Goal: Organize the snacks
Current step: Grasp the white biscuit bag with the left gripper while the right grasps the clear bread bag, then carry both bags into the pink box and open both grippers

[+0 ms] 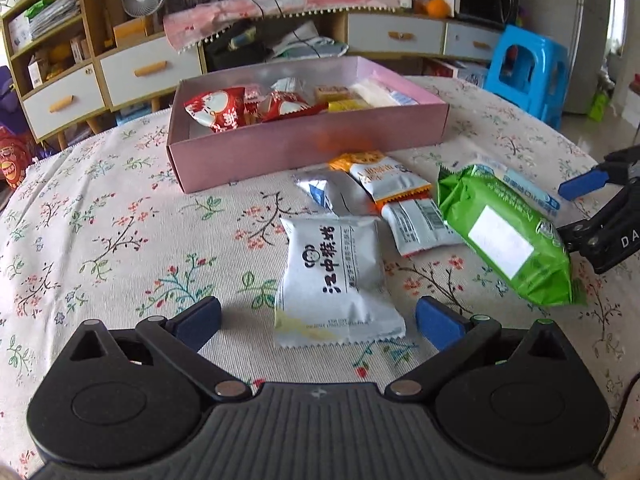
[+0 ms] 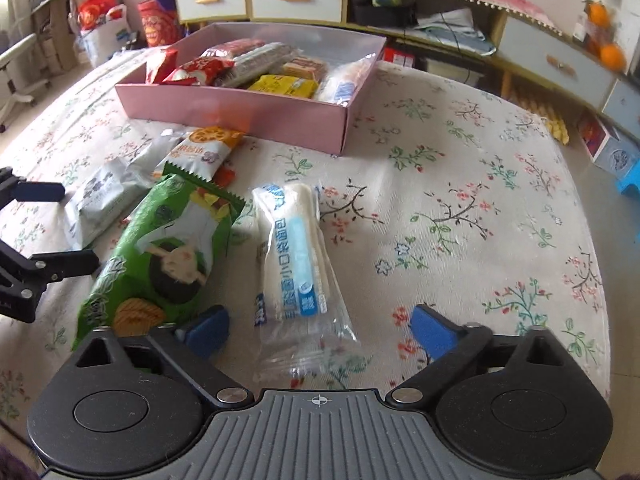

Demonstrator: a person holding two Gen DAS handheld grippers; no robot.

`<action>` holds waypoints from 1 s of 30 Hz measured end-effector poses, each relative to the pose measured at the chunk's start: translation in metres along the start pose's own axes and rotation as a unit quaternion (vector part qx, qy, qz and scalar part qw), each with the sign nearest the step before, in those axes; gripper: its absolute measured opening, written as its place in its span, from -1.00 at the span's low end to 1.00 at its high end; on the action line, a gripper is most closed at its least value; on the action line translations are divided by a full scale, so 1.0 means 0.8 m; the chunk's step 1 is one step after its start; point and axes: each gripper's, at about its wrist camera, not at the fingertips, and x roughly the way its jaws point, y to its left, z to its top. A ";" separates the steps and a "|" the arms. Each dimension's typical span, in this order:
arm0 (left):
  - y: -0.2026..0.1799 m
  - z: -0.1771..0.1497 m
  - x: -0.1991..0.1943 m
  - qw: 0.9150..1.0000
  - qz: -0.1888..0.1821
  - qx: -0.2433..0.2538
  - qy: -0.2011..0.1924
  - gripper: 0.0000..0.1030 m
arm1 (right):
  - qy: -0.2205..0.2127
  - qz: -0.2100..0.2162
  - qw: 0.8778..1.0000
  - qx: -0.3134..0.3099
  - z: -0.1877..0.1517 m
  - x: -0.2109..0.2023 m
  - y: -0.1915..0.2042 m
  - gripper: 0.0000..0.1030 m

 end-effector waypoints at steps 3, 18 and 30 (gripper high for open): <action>0.000 0.003 0.004 1.000 0.001 -0.002 -0.003 1.00 | -0.013 0.003 1.000 0.000 0.002 0.003 -0.003 1.00; 0.000 0.019 0.001 1.000 -0.005 0.000 0.002 0.07 | -0.008 -0.008 1.000 0.011 0.024 0.016 0.005 0.92; 0.014 0.031 -0.005 0.998 -0.031 -0.053 0.029 -0.15 | -0.007 0.012 1.000 0.027 0.039 0.003 0.015 -0.44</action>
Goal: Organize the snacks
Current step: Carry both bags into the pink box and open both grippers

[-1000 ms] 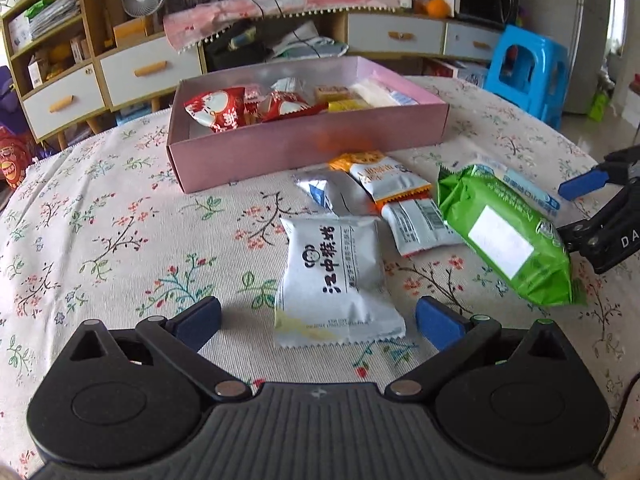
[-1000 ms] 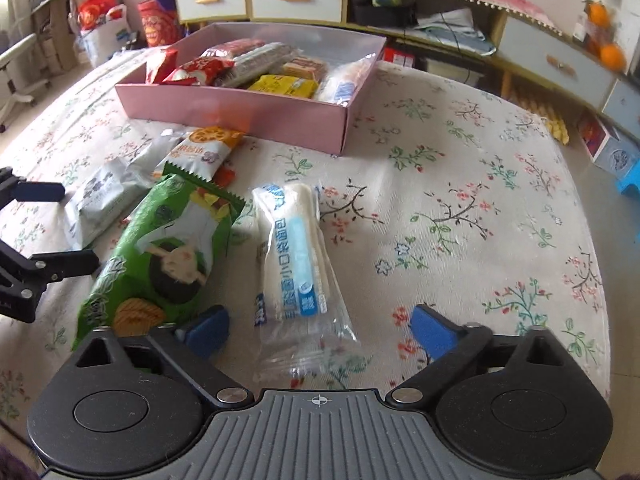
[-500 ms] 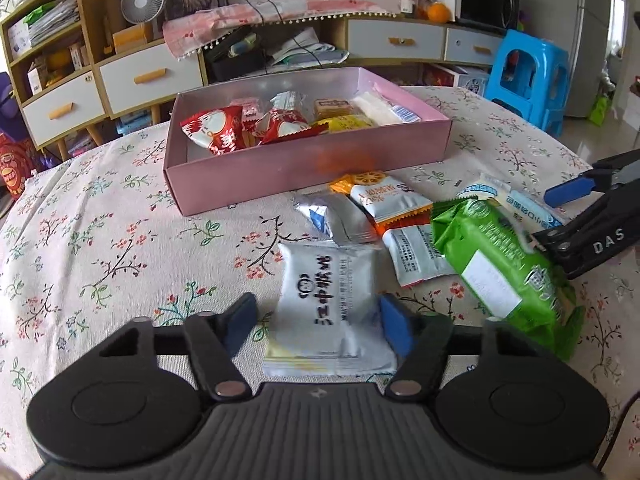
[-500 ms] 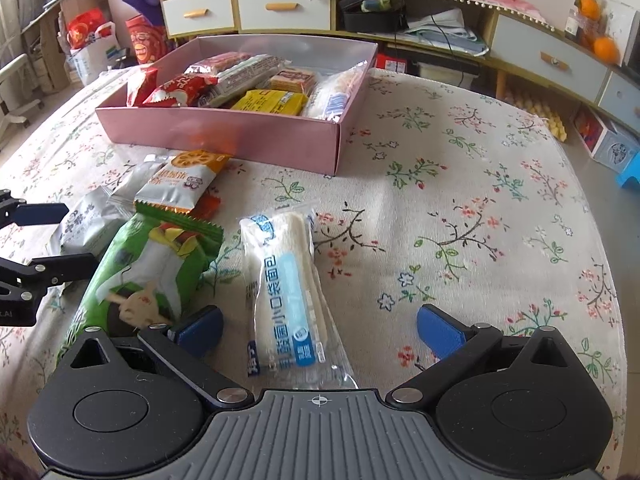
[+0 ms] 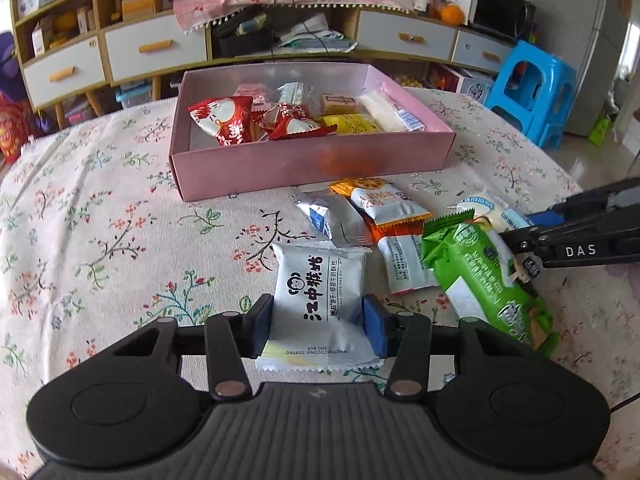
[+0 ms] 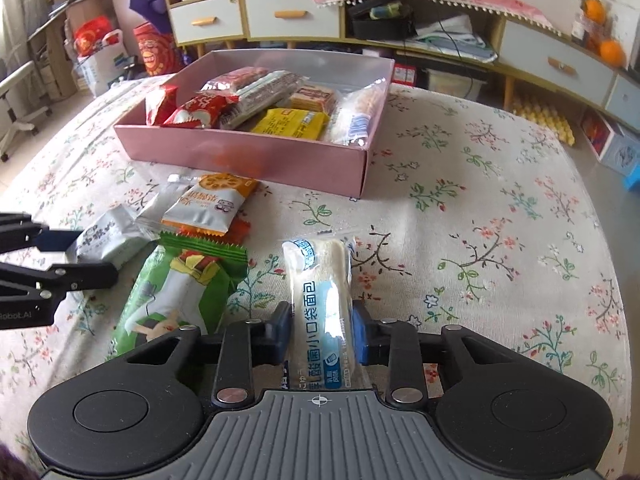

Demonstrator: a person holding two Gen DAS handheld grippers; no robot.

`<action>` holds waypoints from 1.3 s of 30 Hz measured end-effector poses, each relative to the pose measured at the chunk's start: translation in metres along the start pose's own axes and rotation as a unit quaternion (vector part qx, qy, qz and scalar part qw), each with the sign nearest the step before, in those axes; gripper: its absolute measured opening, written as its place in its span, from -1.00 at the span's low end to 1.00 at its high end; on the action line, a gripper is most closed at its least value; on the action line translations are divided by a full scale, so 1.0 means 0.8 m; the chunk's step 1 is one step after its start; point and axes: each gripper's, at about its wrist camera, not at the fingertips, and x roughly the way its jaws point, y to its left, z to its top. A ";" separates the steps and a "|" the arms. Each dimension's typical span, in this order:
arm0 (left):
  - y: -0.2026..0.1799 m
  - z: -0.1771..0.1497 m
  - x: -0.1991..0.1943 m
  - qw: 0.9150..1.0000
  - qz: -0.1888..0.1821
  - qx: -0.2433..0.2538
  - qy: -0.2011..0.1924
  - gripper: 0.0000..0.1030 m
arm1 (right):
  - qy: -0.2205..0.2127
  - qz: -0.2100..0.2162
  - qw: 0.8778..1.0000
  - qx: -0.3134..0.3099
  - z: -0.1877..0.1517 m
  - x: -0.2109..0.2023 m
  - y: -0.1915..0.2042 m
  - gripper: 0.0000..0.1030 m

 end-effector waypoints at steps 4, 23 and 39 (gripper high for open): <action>0.001 0.006 -0.006 1.000 -0.008 -0.008 -0.003 -0.18 | 0.003 0.003 1.000 0.028 0.006 -0.006 -0.008 -0.48; 0.002 0.045 -0.032 0.996 -0.055 -0.067 -0.031 -0.19 | -0.011 0.052 0.979 0.198 0.056 -0.034 -0.034 -0.51; 0.006 0.130 0.040 0.993 -0.054 -0.102 -0.029 -0.19 | -0.079 0.106 0.941 0.311 0.103 -0.003 -0.057 -0.51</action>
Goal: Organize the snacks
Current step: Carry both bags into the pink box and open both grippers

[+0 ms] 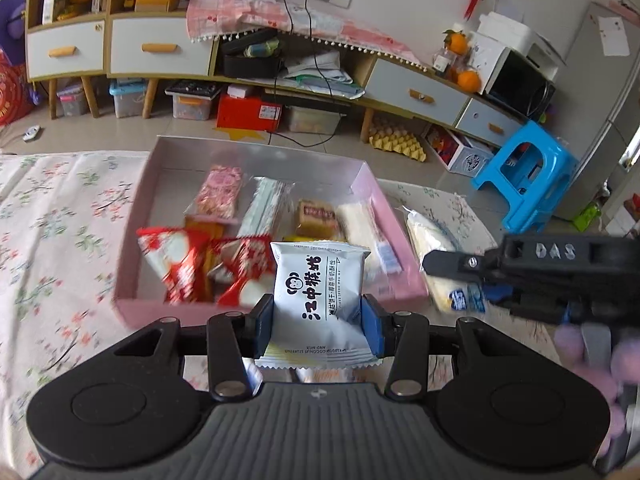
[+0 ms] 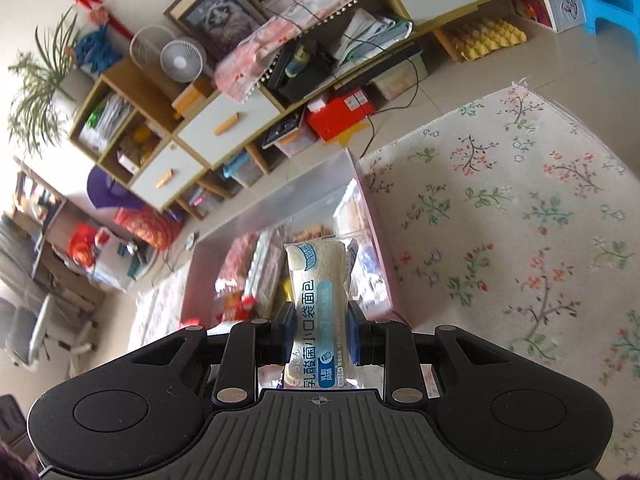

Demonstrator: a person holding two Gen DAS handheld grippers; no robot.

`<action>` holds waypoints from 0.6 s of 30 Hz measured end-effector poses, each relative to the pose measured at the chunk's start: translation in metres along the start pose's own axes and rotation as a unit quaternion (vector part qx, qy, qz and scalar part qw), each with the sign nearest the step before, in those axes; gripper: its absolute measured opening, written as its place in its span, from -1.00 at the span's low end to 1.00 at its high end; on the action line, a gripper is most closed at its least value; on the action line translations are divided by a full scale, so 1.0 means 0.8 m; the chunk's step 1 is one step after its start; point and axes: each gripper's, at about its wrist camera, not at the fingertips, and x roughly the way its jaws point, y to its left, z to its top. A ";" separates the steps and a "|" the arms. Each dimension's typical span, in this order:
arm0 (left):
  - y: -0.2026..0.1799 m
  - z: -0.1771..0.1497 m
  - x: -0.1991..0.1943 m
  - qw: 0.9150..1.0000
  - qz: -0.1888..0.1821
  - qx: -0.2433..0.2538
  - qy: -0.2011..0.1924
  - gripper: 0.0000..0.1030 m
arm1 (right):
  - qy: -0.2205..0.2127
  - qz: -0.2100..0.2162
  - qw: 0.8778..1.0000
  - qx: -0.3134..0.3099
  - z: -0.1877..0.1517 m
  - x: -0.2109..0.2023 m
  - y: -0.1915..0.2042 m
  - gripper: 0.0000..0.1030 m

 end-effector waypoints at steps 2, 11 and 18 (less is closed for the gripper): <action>-0.002 0.010 0.014 1.000 -0.002 -0.003 0.008 -0.19 | -0.001 0.007 1.000 0.009 0.005 0.005 0.000 -0.51; 0.001 0.025 0.058 0.999 -0.016 -0.029 0.023 -0.19 | -0.027 0.021 0.999 -0.012 0.042 0.032 0.005 -0.50; 0.007 0.020 0.066 0.999 0.020 -0.015 0.035 -0.19 | -0.014 0.017 0.999 -0.032 0.039 0.055 0.004 -0.50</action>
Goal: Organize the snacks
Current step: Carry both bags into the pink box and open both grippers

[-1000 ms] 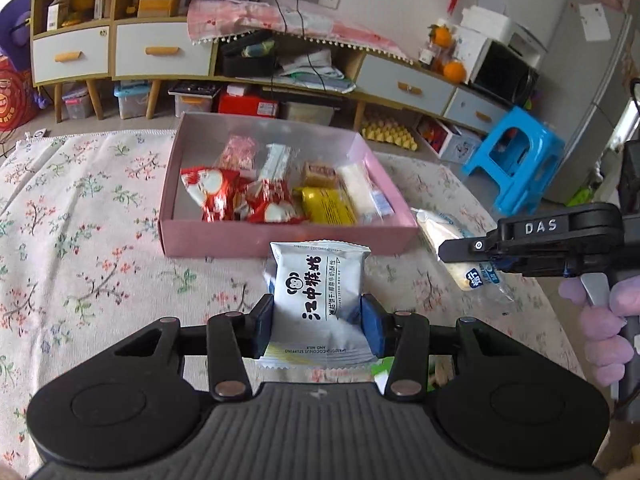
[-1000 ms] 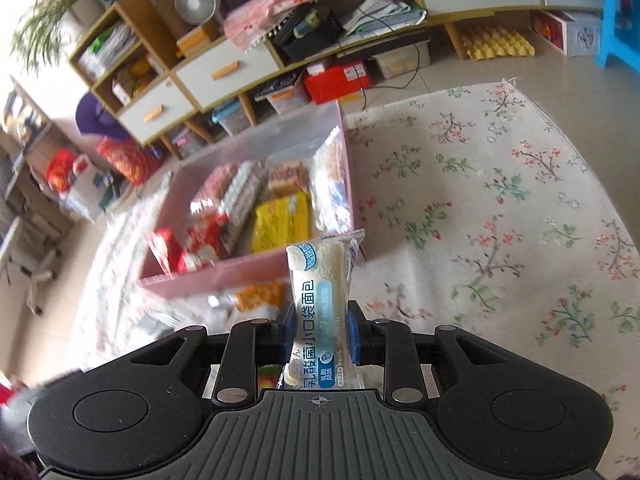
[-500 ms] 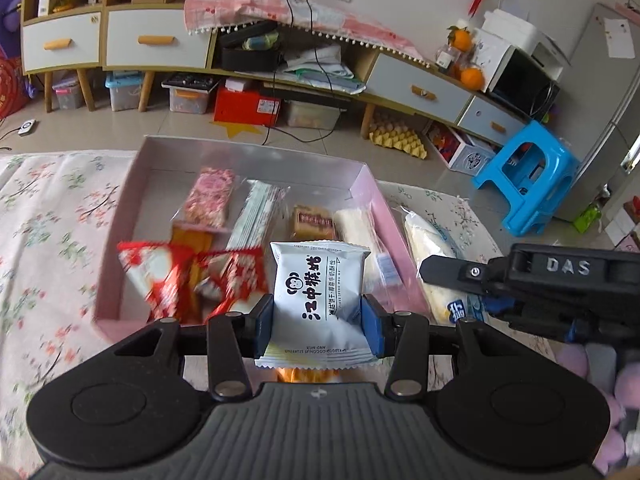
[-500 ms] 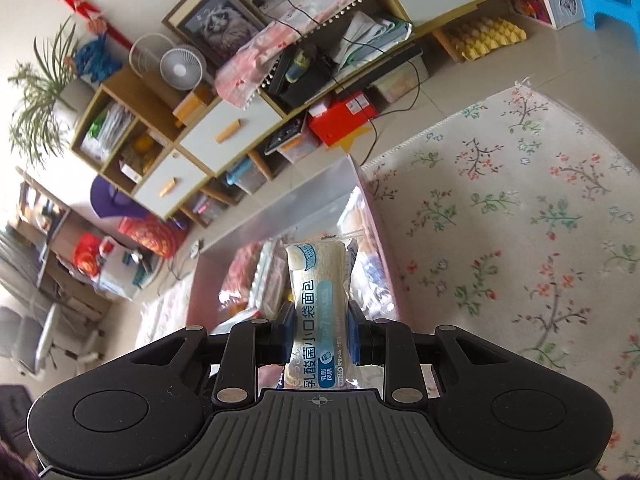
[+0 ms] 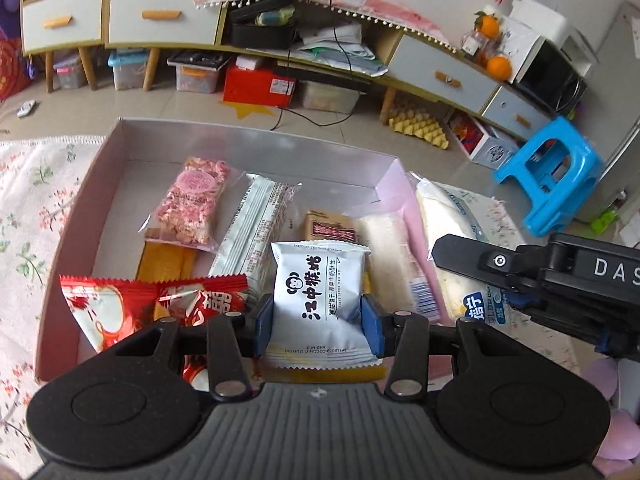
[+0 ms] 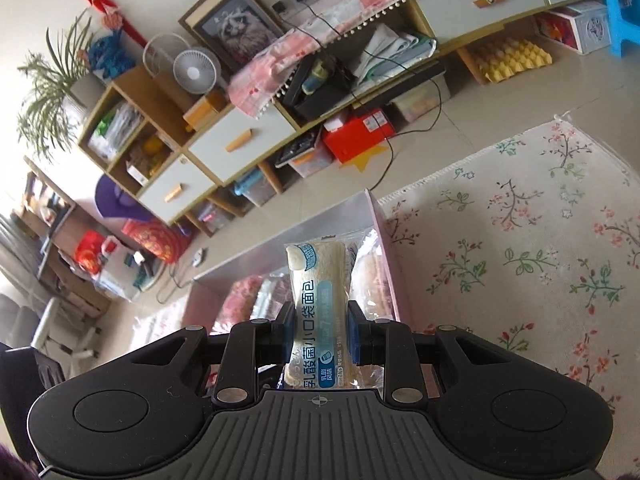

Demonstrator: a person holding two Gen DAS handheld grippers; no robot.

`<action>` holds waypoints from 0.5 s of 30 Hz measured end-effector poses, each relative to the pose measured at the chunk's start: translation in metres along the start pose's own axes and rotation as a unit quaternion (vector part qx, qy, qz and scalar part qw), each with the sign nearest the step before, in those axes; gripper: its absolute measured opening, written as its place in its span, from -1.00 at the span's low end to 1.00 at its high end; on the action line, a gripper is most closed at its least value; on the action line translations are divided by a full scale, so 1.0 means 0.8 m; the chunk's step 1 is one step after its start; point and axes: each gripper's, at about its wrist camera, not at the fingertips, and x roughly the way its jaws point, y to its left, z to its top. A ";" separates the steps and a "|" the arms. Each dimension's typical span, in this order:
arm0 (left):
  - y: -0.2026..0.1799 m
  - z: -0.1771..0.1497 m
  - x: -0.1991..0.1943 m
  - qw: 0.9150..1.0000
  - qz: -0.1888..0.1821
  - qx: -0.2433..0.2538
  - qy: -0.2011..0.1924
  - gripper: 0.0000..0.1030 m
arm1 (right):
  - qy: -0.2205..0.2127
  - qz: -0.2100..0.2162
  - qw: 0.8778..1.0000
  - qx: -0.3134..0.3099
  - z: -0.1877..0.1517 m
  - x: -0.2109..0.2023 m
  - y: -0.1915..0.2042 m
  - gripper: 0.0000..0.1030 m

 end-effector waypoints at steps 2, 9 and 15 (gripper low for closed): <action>0.002 0.000 0.001 1.000 0.007 0.007 0.001 -0.18 | 0.003 0.002 1.000 -0.001 -0.001 0.004 0.000 -0.50; 0.009 -0.001 0.003 0.999 0.030 0.021 -0.004 -0.18 | 0.014 -0.004 1.000 0.001 -0.005 0.015 -0.007 -0.50; 0.006 0.001 0.004 0.999 0.032 0.029 -0.006 -0.15 | 0.021 -0.005 1.000 0.006 -0.008 0.019 -0.011 -0.50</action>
